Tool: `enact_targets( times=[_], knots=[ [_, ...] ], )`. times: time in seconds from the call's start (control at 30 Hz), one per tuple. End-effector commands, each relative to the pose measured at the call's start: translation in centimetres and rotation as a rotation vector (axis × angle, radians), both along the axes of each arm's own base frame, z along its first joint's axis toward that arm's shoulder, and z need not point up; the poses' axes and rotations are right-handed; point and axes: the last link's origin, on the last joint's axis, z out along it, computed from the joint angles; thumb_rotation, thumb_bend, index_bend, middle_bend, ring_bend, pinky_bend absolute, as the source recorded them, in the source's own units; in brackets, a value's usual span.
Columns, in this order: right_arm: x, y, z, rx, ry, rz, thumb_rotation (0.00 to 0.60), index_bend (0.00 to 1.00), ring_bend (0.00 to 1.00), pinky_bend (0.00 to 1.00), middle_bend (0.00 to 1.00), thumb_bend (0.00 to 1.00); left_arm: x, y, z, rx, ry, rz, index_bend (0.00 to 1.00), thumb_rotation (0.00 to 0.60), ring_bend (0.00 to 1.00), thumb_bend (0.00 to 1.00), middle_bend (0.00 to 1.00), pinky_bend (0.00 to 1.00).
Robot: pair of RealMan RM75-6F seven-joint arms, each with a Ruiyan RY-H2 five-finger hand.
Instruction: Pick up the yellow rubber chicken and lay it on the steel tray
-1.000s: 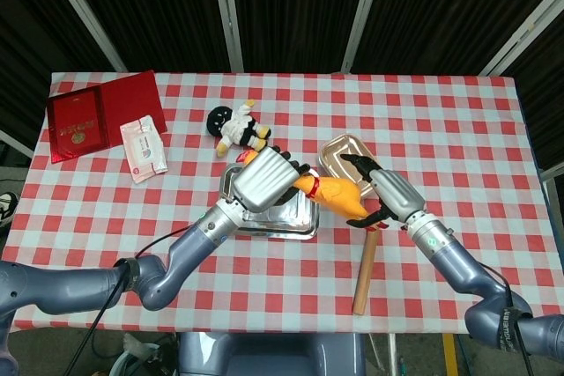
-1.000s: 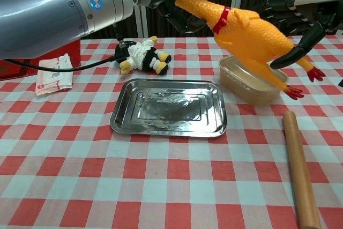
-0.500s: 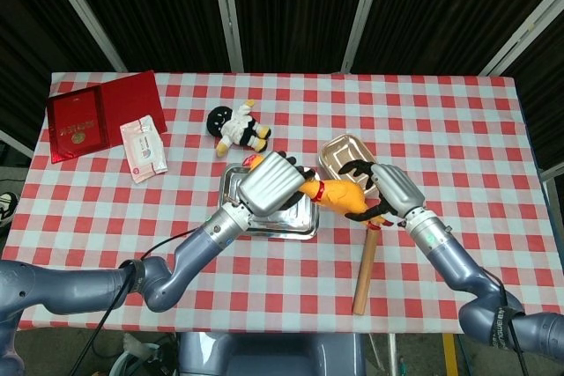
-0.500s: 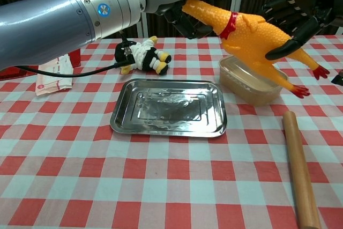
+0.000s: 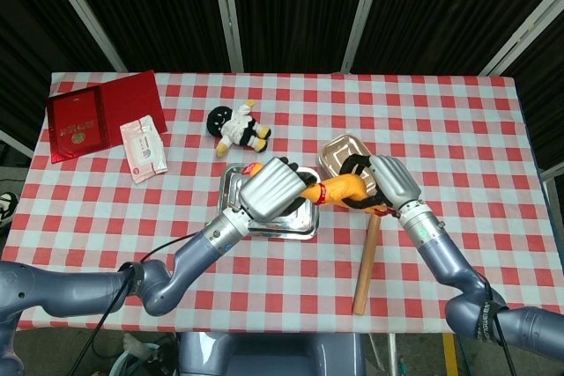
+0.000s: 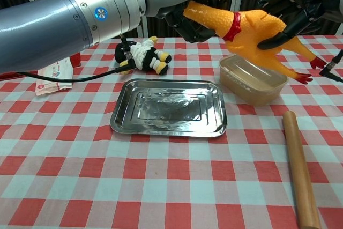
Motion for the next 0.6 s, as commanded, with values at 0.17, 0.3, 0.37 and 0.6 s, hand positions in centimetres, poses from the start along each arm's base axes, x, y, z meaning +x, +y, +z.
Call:
enact_targets(
  times=[0.17, 0.3, 0.37, 0.6],
  knots=[
    [-0.1, 0.1, 0.0, -0.037, 0.003, 0.003, 0.600, 1.00, 0.96, 1.00, 0.97, 0.84, -0.2, 0.0, 0.2, 0.003, -0.010, 0.009, 0.64, 0.600, 0.59, 0.61, 0.67, 0.64],
    [-0.4, 0.6, 0.1, -0.015, 0.030, 0.022, 0.600, 0.97, 0.86, 0.98, 0.91, 0.84, -0.3, 0.3, 0.3, 0.015, -0.015, 0.017, 0.63, 0.600, 0.59, 0.61, 0.66, 0.64],
    [-0.7, 0.8, 0.2, 0.004, 0.039, 0.027, 0.600, 0.81, 0.72, 0.86, 0.77, 0.73, -0.5, 0.5, 0.4, 0.022, -0.017, 0.023, 0.63, 0.600, 0.59, 0.60, 0.66, 0.64],
    [-1.4, 1.6, 1.0, 0.082, 0.063, 0.047, 0.600, 0.03, 0.08, 0.21, 0.12, 0.09, -1.1, 0.8, 0.4, 0.028, -0.026, 0.043, 0.63, 0.600, 0.59, 0.60, 0.66, 0.64]
  ],
)
